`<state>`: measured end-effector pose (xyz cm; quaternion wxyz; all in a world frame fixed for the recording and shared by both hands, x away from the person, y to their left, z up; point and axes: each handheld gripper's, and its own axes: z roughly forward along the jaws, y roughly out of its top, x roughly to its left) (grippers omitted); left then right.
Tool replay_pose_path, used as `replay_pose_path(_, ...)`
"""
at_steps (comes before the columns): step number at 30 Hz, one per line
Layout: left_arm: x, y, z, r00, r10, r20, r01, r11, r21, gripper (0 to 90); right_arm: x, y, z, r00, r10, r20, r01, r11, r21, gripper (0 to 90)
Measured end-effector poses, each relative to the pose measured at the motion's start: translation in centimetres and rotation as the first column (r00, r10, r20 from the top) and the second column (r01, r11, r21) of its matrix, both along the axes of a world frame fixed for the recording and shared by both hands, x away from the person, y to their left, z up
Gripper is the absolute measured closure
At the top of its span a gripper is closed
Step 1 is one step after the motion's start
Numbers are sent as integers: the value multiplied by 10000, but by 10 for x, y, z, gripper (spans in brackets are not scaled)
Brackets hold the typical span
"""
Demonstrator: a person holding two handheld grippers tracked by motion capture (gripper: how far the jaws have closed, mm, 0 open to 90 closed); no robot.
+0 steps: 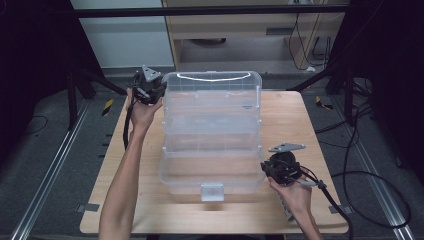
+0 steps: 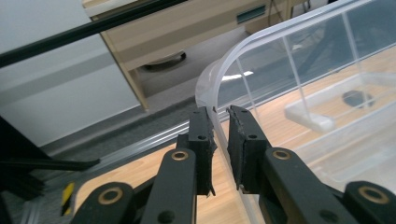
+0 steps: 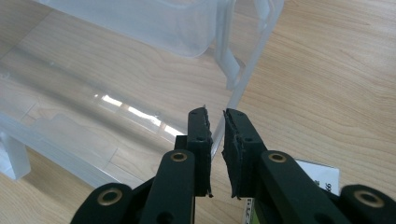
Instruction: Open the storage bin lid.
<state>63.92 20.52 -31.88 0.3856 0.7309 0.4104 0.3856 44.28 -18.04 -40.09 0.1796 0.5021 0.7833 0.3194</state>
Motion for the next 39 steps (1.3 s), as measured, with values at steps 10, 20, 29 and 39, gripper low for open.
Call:
replay_pose_path(10, 6, -4, -2, 9996, 202, -199, -200, 9998, 98, 795, 0, 1, 0, 10000, -4, 18, 4, 10000, -29, 811)
replay_pose_path(20, 14, -6, -7, 9989, 364, -312, -363, 9993, 47, 797, 0, 1, 0, 10000, -11, 29, 11, 10000, -43, 811)
replay_pose_path(29, 19, -5, -11, 9981, 490, -364, -485, 9987, 160, 795, 0, 1, 0, 10000, -23, 44, 23, 10000, -70, 812)
replay_pose_path(39, 13, -4, -5, 9991, 402, -100, -400, 9990, 173, 796, 0, 1, 0, 10000, -49, 34, 49, 10000, 30, 817)
